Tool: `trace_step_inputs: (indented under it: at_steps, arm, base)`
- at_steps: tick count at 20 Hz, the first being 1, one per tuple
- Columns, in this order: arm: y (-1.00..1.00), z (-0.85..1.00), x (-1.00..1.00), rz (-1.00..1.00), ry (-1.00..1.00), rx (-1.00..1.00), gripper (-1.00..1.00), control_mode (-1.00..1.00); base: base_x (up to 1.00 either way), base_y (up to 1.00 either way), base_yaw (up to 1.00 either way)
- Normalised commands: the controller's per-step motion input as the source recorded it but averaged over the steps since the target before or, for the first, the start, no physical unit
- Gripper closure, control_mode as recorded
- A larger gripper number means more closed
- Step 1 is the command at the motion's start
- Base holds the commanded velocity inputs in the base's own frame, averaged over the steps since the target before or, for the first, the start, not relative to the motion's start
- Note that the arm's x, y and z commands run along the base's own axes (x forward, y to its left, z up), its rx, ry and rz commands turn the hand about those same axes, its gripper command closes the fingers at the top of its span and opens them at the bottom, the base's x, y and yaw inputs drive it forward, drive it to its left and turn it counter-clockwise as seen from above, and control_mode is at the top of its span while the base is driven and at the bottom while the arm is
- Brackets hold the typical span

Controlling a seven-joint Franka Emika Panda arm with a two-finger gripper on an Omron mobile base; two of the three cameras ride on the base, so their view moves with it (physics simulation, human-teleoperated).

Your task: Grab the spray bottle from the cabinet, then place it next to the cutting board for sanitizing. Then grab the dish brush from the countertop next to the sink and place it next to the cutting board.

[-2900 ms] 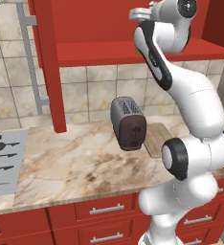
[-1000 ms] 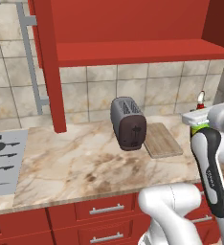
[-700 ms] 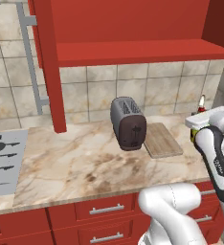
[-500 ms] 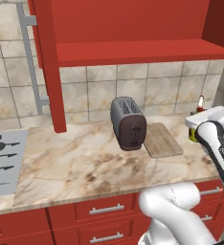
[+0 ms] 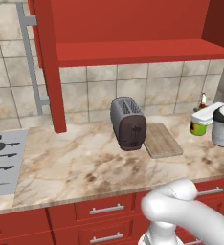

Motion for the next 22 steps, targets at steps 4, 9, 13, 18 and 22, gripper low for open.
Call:
trace_step_inputs:
  at_steps: [4,9,13,18,22]
  arm:
    - [-0.04,-0.31,0.26,0.04,-0.13,0.00,1.00,-1.00]
    - [0.00,-0.19,0.25,0.00,-0.05,0.00,1.00,-1.00]
    - [0.00,-0.14,0.34,0.00,0.00,0.00,1.00,-1.00]
    - [0.00,-0.21,0.33,0.00,0.00,0.00,1.00,-1.00]
    - [0.00,-0.33,0.33,0.00,0.00,0.00,1.00,-1.00]
  base:
    - [0.00,0.00,0.00]
    - [0.00,0.00,0.00]
    - [0.00,0.00,0.00]
    - [0.00,0.00,0.00]
    - [0.00,0.00,0.00]
